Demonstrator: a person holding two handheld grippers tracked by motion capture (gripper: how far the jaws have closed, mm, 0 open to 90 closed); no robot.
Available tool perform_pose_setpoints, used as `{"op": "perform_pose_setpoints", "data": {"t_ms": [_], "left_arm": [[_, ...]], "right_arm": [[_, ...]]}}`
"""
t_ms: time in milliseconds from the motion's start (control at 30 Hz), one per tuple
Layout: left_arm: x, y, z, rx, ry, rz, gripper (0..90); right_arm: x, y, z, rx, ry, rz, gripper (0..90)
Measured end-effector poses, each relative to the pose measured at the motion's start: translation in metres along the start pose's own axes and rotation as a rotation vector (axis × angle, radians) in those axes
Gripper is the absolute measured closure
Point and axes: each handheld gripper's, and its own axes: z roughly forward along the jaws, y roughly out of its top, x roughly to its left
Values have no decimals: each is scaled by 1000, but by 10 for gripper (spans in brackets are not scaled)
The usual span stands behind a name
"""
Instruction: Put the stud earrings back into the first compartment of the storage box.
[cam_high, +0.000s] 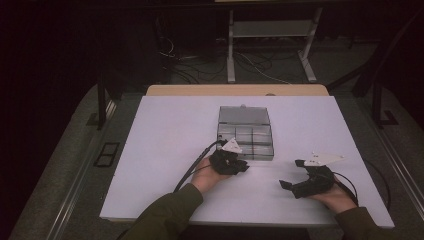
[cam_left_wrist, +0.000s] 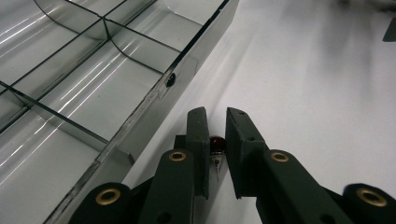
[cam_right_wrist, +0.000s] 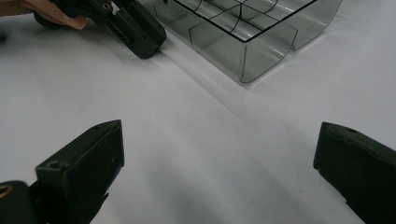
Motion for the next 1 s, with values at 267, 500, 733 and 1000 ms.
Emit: {"op": "perform_pose_setpoints", "data": {"t_ms": [267, 500, 733, 1000], "left_arm": [[-4, 0, -2, 7, -33, 14, 792], [-9, -1, -10, 4, -55, 14, 792], [-10, -2, -23, -8, -76, 26, 791], [-7, -2, -33, -22, -88, 27, 790]], "right_arm": [[0, 0, 0, -1, 3, -2, 13], [1, 0, 0, 1, 3, -4, 13], [1, 0, 0, 2, 2, -3, 13], [1, 0, 0, 2, 3, -3, 13]]}}
